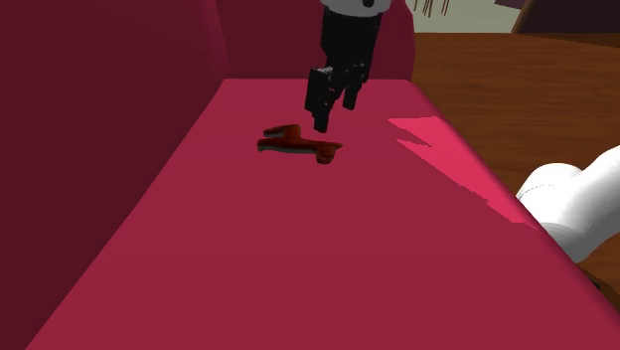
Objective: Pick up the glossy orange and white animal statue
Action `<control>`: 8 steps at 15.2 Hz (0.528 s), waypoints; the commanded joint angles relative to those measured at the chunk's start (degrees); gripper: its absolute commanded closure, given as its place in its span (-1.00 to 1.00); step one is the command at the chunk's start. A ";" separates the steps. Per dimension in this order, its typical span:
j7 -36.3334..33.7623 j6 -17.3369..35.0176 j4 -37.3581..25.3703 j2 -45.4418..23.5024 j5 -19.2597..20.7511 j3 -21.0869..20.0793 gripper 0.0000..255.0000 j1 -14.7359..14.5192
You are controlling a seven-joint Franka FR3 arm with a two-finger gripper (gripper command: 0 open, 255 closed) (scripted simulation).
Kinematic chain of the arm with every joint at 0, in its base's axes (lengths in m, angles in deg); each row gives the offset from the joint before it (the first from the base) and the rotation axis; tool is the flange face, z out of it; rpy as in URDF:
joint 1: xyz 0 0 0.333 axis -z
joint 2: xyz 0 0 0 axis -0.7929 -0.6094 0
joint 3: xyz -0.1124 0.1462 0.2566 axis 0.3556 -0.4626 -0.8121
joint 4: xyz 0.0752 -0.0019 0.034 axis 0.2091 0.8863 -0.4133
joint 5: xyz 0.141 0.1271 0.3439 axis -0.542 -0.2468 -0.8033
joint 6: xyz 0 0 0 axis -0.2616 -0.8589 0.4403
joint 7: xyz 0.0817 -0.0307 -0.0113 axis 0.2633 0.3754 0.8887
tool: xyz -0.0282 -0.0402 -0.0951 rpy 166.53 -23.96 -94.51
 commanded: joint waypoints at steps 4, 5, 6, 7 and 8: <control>-5.07 -0.60 -5.20 -5.55 2.17 -5.05 -1.00 -0.24; -5.02 0.18 -4.18 -5.29 2.04 -5.02 -1.00 -0.31; -4.97 0.95 -3.18 -5.04 1.92 -5.01 -1.00 -0.37; -4.93 1.72 -2.20 -4.80 1.80 -5.00 -1.00 -0.44; -4.89 2.49 -1.23 -4.58 1.69 -5.00 -1.00 -0.50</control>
